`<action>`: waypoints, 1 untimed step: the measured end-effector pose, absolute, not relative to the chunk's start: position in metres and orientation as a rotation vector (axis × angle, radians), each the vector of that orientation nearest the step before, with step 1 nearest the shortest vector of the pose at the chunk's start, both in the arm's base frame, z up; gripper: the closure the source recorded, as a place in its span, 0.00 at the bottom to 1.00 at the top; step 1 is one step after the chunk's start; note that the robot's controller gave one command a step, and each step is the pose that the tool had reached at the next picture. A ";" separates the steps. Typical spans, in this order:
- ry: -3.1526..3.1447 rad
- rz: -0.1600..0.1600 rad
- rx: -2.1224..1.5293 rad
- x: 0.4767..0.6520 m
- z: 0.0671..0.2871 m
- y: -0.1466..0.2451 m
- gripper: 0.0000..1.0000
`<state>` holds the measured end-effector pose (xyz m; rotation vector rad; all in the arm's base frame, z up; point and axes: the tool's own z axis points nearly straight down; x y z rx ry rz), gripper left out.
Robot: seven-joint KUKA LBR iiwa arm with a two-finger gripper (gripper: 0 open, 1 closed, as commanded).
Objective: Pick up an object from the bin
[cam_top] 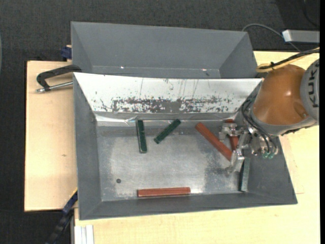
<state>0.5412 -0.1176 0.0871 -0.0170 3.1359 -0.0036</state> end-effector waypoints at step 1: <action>3.133 0.001 0.052 0.548 0.086 -0.130 0.00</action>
Offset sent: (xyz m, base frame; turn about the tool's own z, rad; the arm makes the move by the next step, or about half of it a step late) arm 0.0455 -0.0115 0.0020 0.0618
